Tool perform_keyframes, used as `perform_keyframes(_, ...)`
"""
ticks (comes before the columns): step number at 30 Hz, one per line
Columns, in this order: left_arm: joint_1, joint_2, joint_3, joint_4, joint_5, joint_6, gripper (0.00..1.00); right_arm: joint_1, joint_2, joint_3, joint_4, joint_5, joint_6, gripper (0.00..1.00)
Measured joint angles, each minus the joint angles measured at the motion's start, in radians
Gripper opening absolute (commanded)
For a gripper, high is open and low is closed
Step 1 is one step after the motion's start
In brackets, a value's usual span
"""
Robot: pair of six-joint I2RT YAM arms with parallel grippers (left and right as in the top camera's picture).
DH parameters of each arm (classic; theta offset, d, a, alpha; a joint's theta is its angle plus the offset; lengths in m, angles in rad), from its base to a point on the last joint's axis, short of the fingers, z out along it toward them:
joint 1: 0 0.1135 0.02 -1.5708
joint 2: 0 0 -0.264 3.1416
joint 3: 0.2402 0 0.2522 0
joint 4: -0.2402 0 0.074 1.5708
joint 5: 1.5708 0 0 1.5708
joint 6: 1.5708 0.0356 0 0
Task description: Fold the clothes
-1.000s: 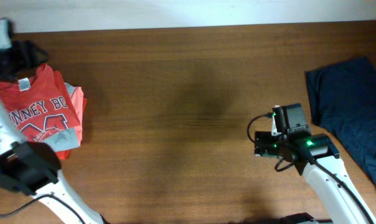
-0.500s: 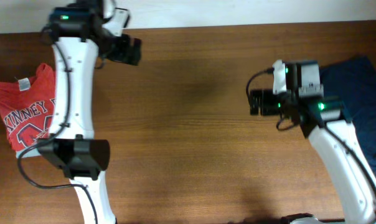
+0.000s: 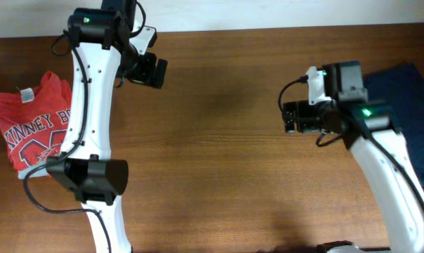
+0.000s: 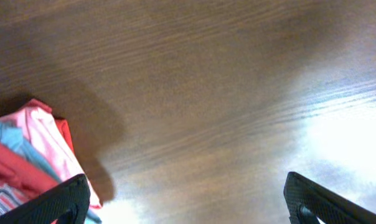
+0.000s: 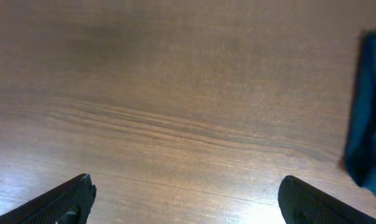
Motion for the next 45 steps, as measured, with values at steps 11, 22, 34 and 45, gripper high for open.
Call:
perform_keyframes(11, 0.0, -0.243, -0.006, -0.004, 0.001, 0.0, 0.99, 0.0, -0.475, -0.258, 0.106, 0.016, -0.003, 0.99)
perform_keyframes(22, 0.03, -0.431, -0.393, 0.109, 0.0, -0.008, 0.99, 0.0, -0.566, -0.345, 0.071, 0.027, -0.003, 0.99)
perform_keyframes(34, 0.172, -1.041, -1.144, 0.554, 0.0, -0.019, 0.99, 0.0, -0.566, -0.346, 0.053, 0.03, -0.004, 0.99)
perform_keyframes(45, 0.174, -1.363, -1.4, 0.623, -0.033, -0.019, 0.99, 0.0, -0.566, -0.346, 0.05, 0.03, -0.004, 0.99)
